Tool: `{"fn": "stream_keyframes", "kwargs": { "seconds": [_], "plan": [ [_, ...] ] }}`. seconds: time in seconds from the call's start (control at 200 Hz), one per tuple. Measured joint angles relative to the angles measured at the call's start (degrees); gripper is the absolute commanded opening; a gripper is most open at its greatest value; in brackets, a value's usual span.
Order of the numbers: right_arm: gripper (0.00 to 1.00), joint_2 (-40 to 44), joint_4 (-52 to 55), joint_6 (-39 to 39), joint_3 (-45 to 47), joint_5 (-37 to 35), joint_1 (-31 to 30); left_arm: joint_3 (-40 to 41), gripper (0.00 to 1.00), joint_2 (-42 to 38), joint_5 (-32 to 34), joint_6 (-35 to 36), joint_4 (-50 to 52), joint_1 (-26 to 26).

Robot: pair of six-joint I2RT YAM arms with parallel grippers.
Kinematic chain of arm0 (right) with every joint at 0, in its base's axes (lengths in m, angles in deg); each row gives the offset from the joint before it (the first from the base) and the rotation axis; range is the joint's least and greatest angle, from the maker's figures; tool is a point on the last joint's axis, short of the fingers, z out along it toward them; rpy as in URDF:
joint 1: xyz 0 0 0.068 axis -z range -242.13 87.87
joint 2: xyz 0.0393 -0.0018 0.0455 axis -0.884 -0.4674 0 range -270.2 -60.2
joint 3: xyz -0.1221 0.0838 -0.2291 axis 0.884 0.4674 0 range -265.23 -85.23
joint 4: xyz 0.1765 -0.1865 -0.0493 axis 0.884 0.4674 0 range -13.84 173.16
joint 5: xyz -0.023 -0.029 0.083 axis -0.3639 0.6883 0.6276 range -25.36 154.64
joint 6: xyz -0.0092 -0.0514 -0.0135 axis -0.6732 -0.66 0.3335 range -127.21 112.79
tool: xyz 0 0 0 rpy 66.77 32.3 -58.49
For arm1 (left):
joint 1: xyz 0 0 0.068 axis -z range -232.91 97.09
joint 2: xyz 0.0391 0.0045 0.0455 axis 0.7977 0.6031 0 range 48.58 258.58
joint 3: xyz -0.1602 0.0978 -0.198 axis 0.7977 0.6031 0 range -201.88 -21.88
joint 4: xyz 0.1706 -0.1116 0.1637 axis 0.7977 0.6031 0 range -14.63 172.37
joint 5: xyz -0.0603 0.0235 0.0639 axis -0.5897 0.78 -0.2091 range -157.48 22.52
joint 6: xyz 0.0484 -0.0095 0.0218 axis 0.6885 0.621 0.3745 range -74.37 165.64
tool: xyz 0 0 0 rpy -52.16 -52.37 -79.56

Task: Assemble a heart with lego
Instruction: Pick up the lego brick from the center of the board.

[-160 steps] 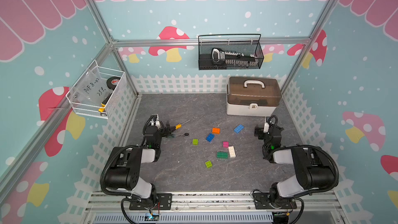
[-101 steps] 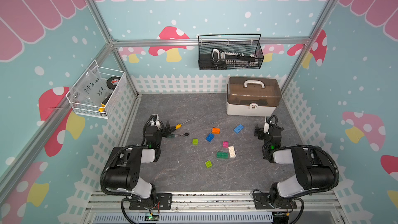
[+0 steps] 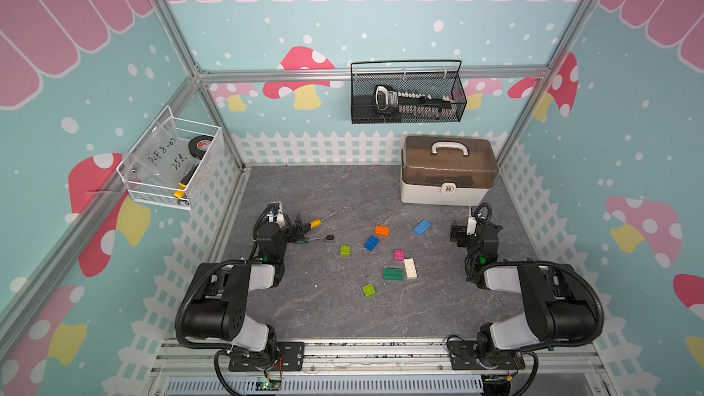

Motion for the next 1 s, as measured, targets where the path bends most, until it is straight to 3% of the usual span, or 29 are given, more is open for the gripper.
{"fn": "stream_keyframes", "kwargs": {
  "seconds": [0.14, 0.285, 0.385, 0.555, 0.66, 0.776, 0.996],
  "plan": [
    [0.99, 9.44, 20.31, 2.29, -9.99, 0.11, -2.36, -6.43, 0.99, -13.49, 1.49, -1.25, 17.38, 5.55],
    [0.97, 14.75, 42.01, 7.37, -22.05, 1.18, -7.74, -18.62, 0.99, -19.04, 0.39, -6.45, 36.63, 8.96],
    [0.93, 13.92, 56.72, 10.64, -29.07, 3.37, -13.25, -22.99, 0.99, -19.41, -2.25, -9.22, 49.03, 14.45],
    [0.85, 6.29, 79.28, 16.02, -37.75, 9.86, -22.62, -22.03, 0.99, -18.53, -8.26, -15.21, 64.67, 21.9],
    [0.83, 2.4, 86.62, 16.59, -39.74, 13.51, -29.75, -20.09, 0.99, -18.49, -11.67, -19.37, 68.83, 24.15],
    [0.79, -1.7, 91.47, 11.69, -42.49, 16.83, -36.98, -17.75, 0.99, -18.49, -13.0, -23.21, 71.32, 24.17],
    [0.72, -10.14, 94.88, -2.64, -45.79, 19.47, -40.35, -15.69, 0.99, -18.49, -16.59, -29.03, 74.66, 19.56]
  ]
}}
